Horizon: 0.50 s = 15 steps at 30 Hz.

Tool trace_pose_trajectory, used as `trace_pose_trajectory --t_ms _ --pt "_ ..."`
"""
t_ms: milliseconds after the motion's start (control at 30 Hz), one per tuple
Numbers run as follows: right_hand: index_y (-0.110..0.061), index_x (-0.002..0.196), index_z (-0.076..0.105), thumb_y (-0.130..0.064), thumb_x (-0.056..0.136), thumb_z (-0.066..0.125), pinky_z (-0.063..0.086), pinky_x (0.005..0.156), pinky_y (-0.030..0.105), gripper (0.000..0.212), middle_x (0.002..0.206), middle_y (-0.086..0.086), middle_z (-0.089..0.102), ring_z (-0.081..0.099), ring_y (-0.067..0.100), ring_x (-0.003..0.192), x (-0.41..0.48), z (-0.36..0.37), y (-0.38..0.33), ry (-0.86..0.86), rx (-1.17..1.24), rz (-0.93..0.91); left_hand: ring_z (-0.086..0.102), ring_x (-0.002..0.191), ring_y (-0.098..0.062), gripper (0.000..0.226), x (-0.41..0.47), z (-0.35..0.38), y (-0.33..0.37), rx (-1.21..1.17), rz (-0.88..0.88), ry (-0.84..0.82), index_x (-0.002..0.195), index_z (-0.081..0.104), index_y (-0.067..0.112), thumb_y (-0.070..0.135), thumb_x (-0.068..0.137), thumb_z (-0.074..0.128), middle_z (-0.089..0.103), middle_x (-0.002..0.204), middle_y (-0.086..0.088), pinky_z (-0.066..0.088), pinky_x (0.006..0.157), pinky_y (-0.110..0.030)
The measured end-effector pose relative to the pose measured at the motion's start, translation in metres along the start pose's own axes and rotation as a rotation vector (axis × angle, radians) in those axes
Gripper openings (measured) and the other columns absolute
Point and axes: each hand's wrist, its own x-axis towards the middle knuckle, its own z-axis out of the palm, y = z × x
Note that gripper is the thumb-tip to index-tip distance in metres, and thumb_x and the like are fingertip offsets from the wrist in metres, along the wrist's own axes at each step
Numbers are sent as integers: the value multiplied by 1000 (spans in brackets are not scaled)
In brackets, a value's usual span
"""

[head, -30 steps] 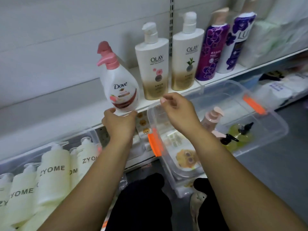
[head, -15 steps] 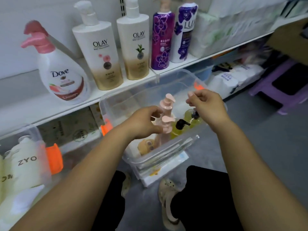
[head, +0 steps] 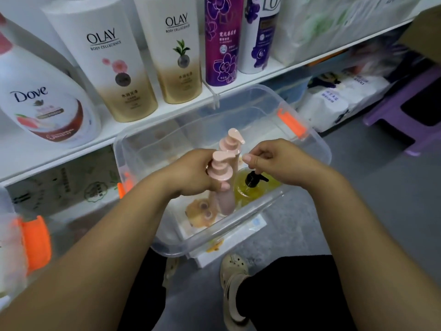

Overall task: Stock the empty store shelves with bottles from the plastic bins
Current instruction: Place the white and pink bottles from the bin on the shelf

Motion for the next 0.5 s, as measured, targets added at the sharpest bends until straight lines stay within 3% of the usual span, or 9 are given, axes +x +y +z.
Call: trace_pose_trajectory --t_ms 100,200,333,400,500 --pt "-22 94 71 -63 91 55 59 85 49 44 92 -4 76 73 14 81 -1 2 -3 27 89 -33 69 105 -15 46 -13 -21 0 -220 -23 68 118 65 29 10 79 83 74 110 5 53 99 -37" --pt "-23 97 73 -63 95 47 57 90 47 47 93 -11 76 71 4 84 -3 10 -12 62 187 -83 70 106 -14 36 -30 -41 3 -443 -22 182 119 66 17 8 85 76 75 110 1 53 101 -40" --pt "-22 104 71 -83 82 40 53 98 47 72 100 -11 75 67 6 108 -1 25 -35 -8 321 -94 72 103 -24 32 -46 -55 11 -720 -66 367 113 70 10 24 85 73 76 106 -8 57 93 -45" --pt "-25 110 70 -87 78 41 53 98 48 76 107 -5 73 68 12 107 3 33 -49 -125 319 -99 74 93 -25 31 -52 -58 12 -788 -108 448 104 72 10 35 85 72 77 92 -7 60 85 -43" --pt "-30 118 66 -81 73 62 58 93 46 69 112 -3 72 72 14 101 4 45 -64 -252 397 -119 75 83 -21 31 -59 -62 10 -866 -138 573 93 71 12 42 86 72 76 80 -3 60 72 -36"
